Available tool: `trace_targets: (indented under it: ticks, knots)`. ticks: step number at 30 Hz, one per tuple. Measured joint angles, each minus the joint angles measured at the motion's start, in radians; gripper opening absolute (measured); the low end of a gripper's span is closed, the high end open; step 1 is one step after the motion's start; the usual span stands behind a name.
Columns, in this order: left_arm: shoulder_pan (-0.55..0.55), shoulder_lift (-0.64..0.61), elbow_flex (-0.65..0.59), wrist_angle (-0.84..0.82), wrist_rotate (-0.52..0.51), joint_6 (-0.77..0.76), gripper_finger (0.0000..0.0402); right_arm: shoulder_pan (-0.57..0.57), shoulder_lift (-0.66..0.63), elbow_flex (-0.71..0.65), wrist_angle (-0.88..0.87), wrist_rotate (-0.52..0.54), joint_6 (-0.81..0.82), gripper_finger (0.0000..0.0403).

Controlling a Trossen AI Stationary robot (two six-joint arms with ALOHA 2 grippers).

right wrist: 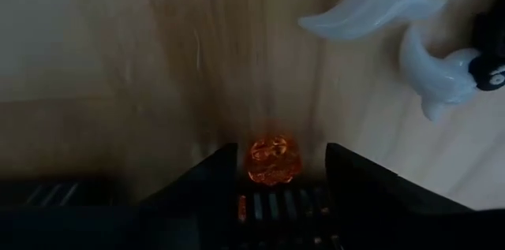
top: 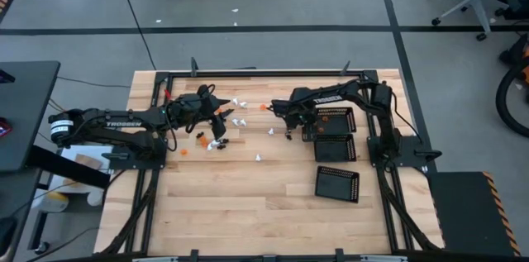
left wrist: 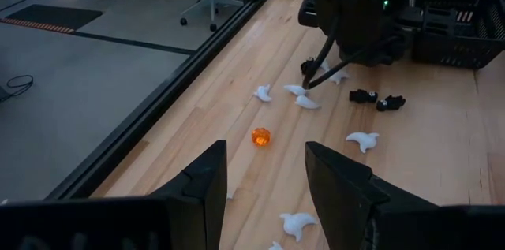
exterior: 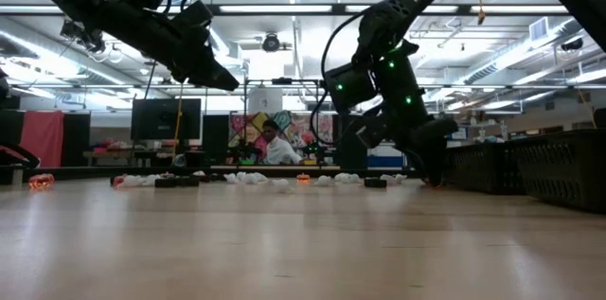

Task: Sort Halloween decoration
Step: Put the orange pumpkin toy into the top black bin

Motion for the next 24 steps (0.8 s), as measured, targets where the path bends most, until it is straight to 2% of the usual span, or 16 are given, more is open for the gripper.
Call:
trace_targets:
  ticks: [5, 15, 24]
  knots:
    - [0.0, 0.0, 0.0, -0.001, 0.0, 0.0, 0.0157, -0.008, 0.0, -0.006, 0.0, -0.012, -0.012, 0.0177]
    - [0.0, 0.0, 0.0, -0.006, 0.0, 0.001, 0.0157, -0.005, 0.006, 0.017, -0.012, -0.043, -0.044, 0.0095]
    - [0.0, 0.0, 0.0, -0.006, 0.0, 0.001, 0.0157, 0.02, 0.008, 0.061, -0.002, -0.151, -0.045, 0.0108]
